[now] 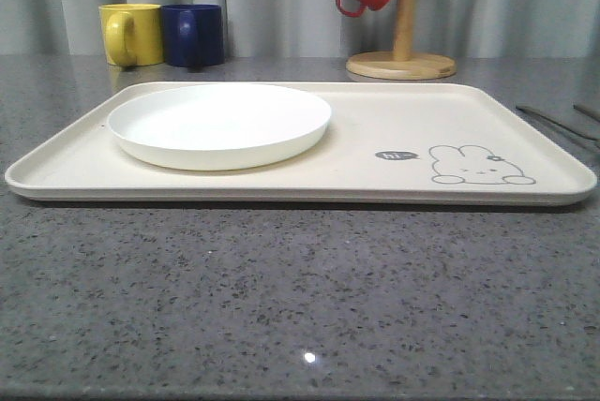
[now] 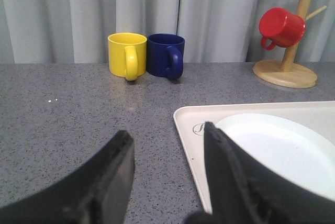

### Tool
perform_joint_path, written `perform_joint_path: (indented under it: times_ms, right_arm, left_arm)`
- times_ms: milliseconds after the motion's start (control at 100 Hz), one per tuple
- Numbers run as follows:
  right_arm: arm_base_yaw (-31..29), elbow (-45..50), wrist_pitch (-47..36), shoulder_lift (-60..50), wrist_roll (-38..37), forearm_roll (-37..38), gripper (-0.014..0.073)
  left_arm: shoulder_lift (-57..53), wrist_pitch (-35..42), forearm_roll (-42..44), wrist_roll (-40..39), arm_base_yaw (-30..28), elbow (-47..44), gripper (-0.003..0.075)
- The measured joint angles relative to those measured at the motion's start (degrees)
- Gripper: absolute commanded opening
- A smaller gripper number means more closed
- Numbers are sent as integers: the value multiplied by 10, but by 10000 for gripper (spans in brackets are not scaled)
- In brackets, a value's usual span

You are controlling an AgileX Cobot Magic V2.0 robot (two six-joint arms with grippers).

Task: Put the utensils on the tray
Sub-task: 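Open the left gripper, release the plate and withdraw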

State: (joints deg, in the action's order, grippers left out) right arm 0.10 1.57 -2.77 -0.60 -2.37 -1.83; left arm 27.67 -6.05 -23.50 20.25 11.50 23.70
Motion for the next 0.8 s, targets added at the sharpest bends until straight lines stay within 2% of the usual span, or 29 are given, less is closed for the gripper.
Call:
perform_joint_path:
  times_ms: [190, 370, 490, 640, 800]
  right_arm:
    - [0, 0, -1, 0, 0, 0, -68]
    - [0, 0, -7, 0, 0, 0, -68]
    - [0, -34, 28, 0, 0, -2, -68]
    - [0, -137, 136, 16, 0, -6, -68]
    - [0, -263, 281, 101, 0, -11, -68]
  left_arm:
    - [0, 1, 0, 0, 0, 0, -16]
    - [0, 1, 0, 0, 0, 0, -17]
    - [0, 1, 0, 0, 0, 0, -17]
    - [0, 2, 0, 0, 0, 0, -17]
    - [0, 2, 0, 0, 0, 0, -17]
